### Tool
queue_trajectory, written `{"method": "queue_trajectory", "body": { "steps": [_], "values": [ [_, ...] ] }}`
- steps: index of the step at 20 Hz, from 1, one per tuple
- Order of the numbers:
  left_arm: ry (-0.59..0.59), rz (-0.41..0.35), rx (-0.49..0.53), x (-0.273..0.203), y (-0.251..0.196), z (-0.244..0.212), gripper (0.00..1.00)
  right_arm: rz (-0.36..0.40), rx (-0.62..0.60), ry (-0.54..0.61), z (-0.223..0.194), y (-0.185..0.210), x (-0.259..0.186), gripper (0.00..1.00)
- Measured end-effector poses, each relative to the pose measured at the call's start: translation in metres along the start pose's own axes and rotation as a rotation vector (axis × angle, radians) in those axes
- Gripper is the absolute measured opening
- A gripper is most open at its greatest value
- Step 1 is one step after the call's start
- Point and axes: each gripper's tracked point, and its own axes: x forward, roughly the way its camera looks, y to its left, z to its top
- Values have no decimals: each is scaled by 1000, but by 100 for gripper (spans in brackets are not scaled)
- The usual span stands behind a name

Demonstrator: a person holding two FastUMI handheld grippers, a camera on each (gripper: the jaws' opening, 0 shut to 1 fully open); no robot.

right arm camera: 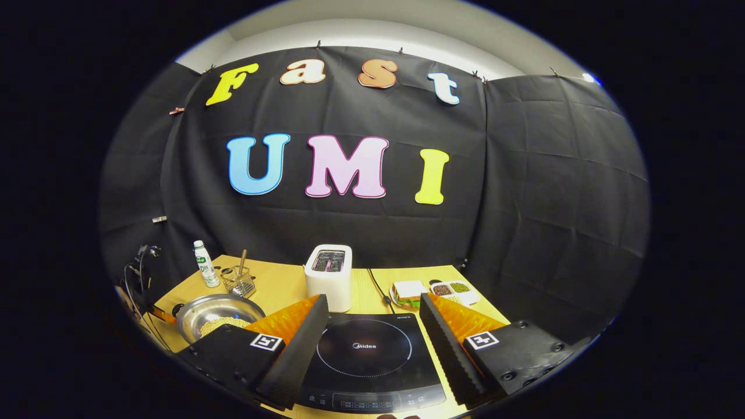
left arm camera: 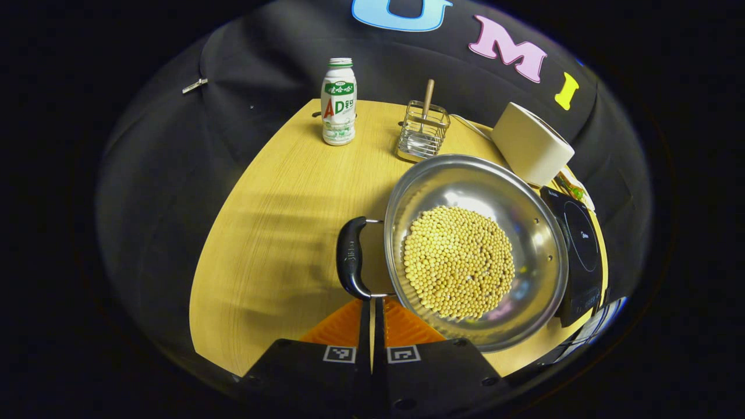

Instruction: First push the handle of the pot to place it horizontally, then grasp the pot with both hands and set it on the induction cooktop.

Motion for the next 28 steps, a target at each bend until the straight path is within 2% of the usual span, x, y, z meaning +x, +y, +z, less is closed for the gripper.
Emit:
{"method": "queue_trajectory", "body": {
  "steps": [9,11,16,18,21,22,24,28],
  "values": [
    [-16,24,20,7,13,20,5,11,3,30,-10,17,9,98],
    [-38,51,27,0,16,23,5,20,1,37,-12,21,11,98],
    [-121,57,-45,-33,26,38,6,59,17,76,-24,39,22,98],
    [-171,34,-82,-46,25,49,13,84,23,93,-30,52,27,98],
    [-265,51,-58,-53,32,65,77,146,41,137,-46,81,34,98],
    [-296,23,-66,-53,25,71,98,170,47,160,-55,93,36,99],
    [-333,-44,-99,-51,11,78,95,218,61,212,-74,119,41,99],
    [-331,-116,-121,-28,-3,85,96,288,127,280,-109,165,57,100]
  ]
}}
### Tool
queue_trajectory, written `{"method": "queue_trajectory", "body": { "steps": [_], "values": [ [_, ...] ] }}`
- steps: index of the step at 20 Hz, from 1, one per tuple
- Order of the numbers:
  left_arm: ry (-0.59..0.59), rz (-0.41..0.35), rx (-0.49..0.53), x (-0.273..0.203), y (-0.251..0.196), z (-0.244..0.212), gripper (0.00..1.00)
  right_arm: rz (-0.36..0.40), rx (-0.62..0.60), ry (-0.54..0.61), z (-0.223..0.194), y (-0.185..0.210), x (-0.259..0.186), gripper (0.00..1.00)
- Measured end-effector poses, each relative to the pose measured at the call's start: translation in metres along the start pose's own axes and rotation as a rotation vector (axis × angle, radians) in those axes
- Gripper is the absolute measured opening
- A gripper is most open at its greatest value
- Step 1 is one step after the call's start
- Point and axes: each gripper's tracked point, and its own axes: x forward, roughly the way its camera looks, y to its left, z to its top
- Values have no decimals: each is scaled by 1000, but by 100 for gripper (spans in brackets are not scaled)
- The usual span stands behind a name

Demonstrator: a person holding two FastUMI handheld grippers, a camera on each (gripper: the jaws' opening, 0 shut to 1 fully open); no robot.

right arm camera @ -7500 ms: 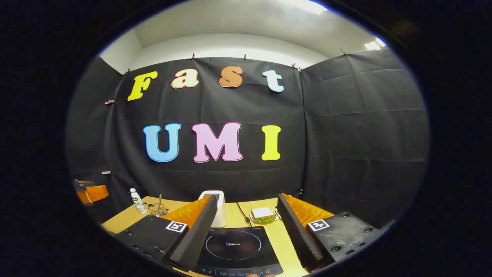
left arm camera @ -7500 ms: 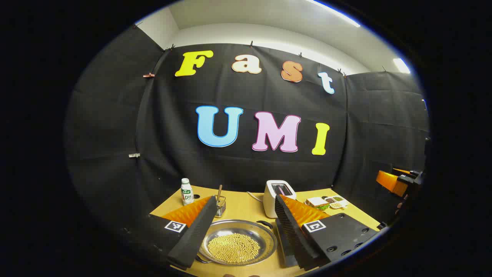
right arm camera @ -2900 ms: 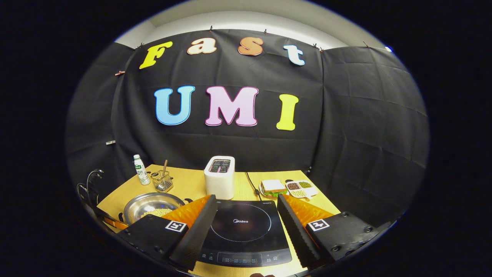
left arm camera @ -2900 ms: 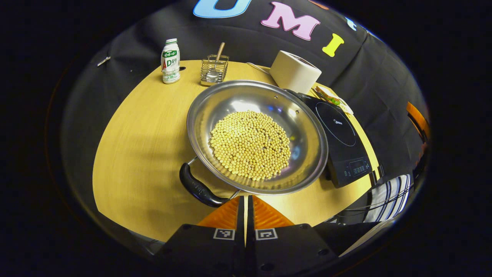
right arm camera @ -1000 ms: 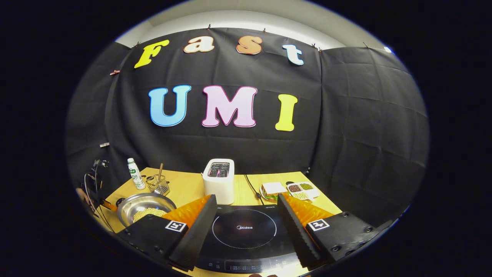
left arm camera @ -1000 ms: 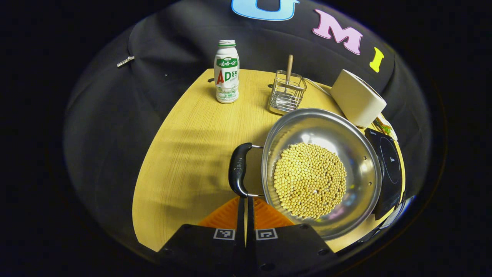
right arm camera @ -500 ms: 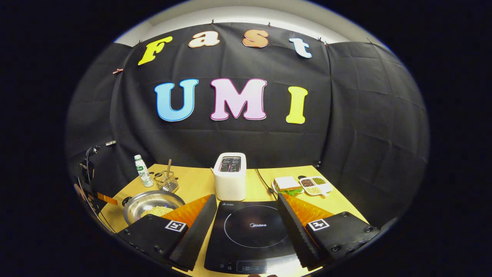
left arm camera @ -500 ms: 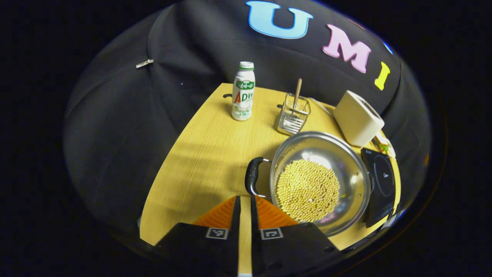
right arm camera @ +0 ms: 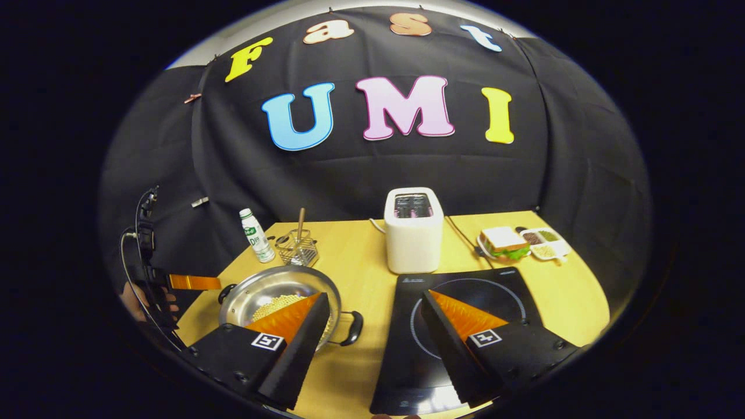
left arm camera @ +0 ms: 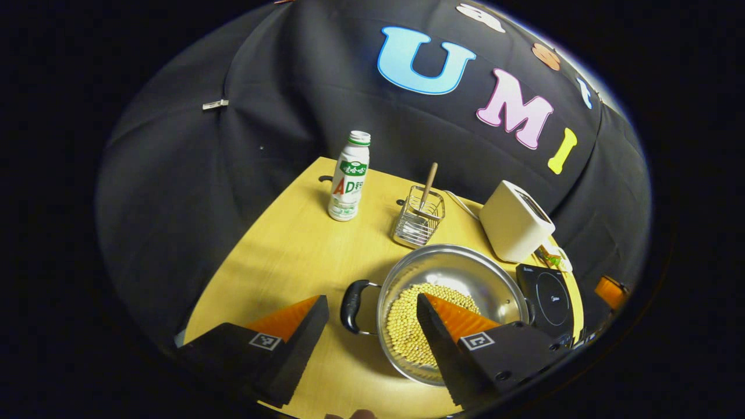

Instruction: First push the handle of the pot to place it horizontally, then grasp the pot with both hands and set it on the induction cooktop.

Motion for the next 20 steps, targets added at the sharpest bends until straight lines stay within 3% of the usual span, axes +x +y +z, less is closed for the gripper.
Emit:
{"method": "queue_trajectory", "body": {
  "steps": [7,14,20],
  "values": [
    [-1,-44,6,32,3,-3,96,15,13,159,-61,22,67,99],
    [60,-81,57,53,10,-19,96,10,66,315,-109,23,91,99],
    [150,-136,40,74,5,-39,95,15,125,392,-132,32,107,99]
  ]
}}
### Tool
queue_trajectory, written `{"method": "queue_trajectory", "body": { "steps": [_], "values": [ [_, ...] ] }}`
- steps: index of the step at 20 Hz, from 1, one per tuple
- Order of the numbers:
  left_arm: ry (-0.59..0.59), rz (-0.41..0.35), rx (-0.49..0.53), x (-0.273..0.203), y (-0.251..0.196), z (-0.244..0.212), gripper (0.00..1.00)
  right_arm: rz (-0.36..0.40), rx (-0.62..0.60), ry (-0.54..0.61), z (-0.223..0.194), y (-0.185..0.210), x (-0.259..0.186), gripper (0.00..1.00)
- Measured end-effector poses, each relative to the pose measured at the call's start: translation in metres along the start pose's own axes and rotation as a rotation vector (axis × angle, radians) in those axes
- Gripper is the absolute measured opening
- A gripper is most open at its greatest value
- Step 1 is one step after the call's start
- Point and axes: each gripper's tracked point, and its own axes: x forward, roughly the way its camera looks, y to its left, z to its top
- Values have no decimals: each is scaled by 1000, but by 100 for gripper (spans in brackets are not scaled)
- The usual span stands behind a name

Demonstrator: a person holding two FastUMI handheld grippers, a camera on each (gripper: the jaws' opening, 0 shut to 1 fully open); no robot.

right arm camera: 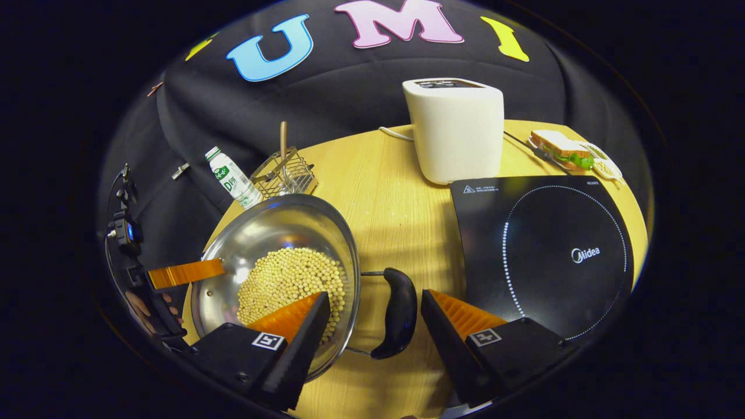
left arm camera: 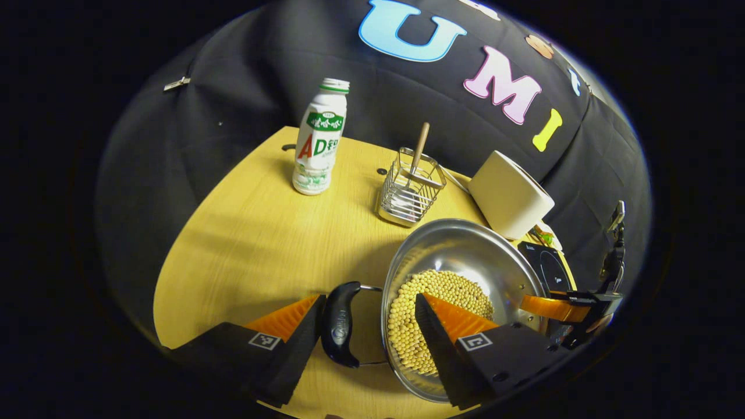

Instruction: First push the handle of the pot to place it horizontally, then grasp the pot with both hands and set it on the induction cooktop.

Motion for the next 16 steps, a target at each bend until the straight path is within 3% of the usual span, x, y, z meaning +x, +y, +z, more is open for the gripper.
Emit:
{"method": "queue_trajectory", "body": {
  "steps": [2,4,6,8,11,12,16],
  "values": [
    [14,-5,-14,3,2,-4,93,6,16,29,-6,4,7,98],
    [23,-6,-16,3,4,-6,81,8,18,43,-8,5,13,94],
    [42,-2,-6,5,5,-10,78,1,11,52,-11,2,17,84],
    [58,11,10,6,10,-12,65,-2,5,67,-15,1,19,84],
    [80,14,14,6,10,-16,64,-8,16,77,-15,-2,21,67],
    [88,12,13,6,11,-17,65,-11,25,90,-15,-2,19,70],
    [88,15,0,8,10,-16,61,-9,60,127,-15,-3,22,62]
  ]
}}
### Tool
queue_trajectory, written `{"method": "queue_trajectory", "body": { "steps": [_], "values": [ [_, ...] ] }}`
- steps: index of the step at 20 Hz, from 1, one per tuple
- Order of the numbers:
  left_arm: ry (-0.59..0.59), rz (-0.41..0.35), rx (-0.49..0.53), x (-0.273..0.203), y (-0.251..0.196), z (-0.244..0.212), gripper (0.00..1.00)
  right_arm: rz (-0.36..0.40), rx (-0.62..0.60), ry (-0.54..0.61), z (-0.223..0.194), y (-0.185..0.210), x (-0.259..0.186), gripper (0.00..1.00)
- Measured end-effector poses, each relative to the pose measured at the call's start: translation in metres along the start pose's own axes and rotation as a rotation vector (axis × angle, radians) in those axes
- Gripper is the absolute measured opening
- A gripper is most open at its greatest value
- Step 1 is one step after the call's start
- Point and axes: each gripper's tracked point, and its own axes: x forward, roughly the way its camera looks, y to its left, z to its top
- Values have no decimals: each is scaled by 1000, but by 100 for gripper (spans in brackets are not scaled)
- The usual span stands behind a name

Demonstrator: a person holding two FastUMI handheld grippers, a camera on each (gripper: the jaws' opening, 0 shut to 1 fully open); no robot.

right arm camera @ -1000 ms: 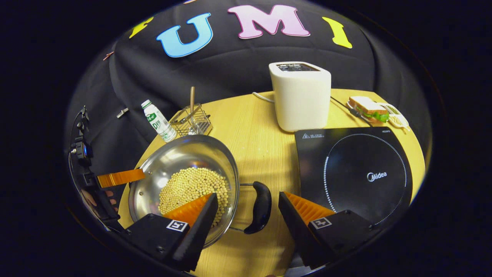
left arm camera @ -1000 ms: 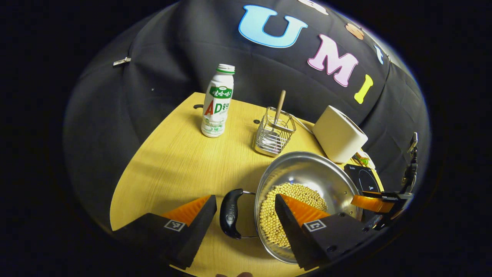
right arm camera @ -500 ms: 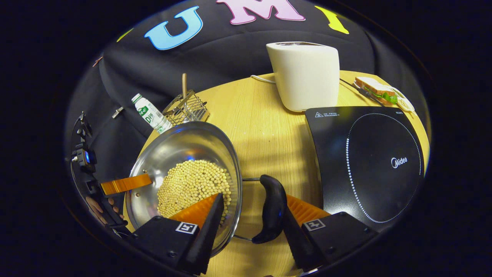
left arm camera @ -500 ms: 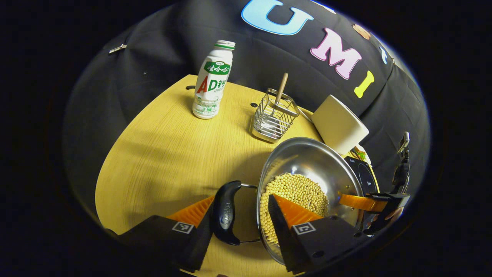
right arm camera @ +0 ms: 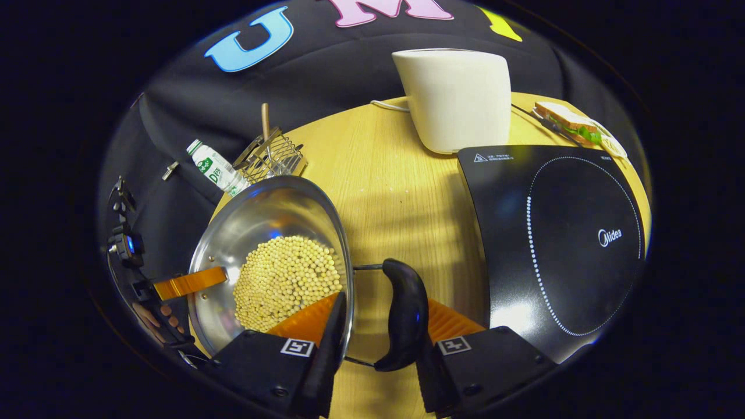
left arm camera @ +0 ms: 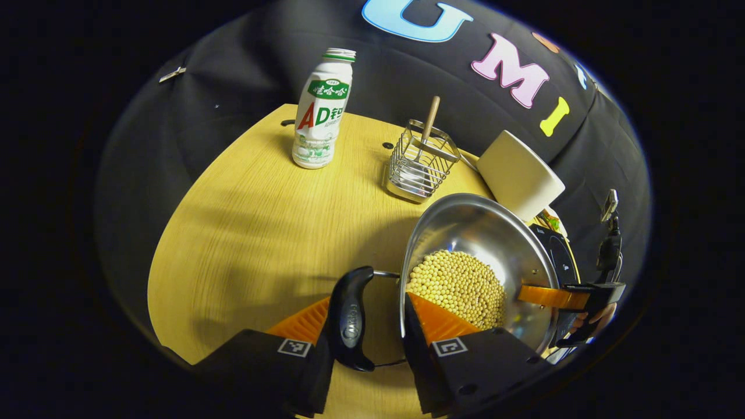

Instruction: First push the handle of the pot to place it horizontally, then grasp the pot with both hands and set it on the induction cooktop.

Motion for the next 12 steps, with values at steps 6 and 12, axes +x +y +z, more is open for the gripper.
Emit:
{"method": "queue_trajectory", "body": {
  "steps": [6,12],
  "values": [
    [29,20,-32,-7,-2,-12,57,0,-61,-16,7,3,-14,55],
    [-20,36,-12,-38,-27,2,57,22,-81,-45,24,2,-47,55]
  ]
}}
